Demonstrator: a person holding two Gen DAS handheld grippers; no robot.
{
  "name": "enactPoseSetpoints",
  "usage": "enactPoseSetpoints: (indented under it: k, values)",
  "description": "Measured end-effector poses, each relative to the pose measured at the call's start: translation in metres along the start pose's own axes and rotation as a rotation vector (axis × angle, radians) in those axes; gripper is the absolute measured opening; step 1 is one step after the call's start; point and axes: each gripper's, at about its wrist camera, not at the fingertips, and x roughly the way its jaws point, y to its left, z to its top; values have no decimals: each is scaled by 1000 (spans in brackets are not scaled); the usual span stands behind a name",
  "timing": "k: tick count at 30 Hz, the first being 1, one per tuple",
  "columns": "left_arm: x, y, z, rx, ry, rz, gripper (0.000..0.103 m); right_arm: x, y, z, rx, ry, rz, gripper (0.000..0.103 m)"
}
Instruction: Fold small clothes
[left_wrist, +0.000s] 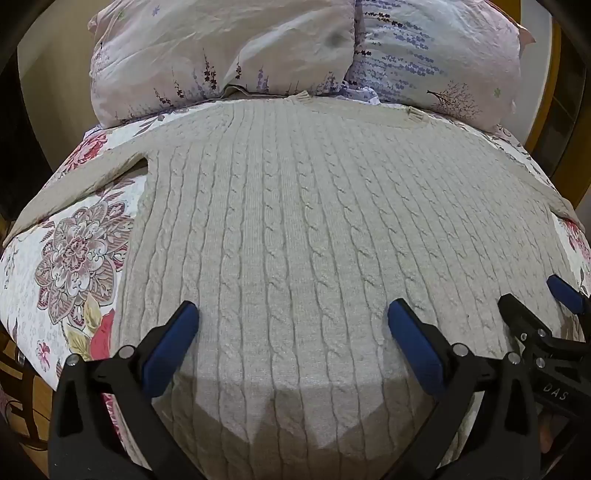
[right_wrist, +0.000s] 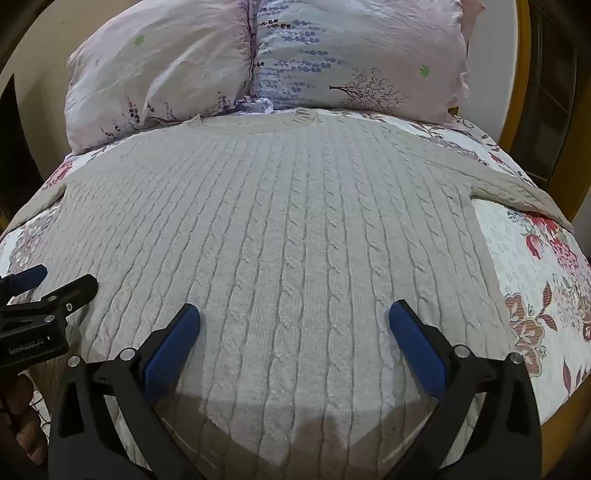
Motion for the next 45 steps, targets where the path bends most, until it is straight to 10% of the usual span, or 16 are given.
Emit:
enactPoseSetpoints:
  k: [45]
  values:
    - [0,0,0,1,-7,1,101,-1,-8,-1,4,-4,-3,102]
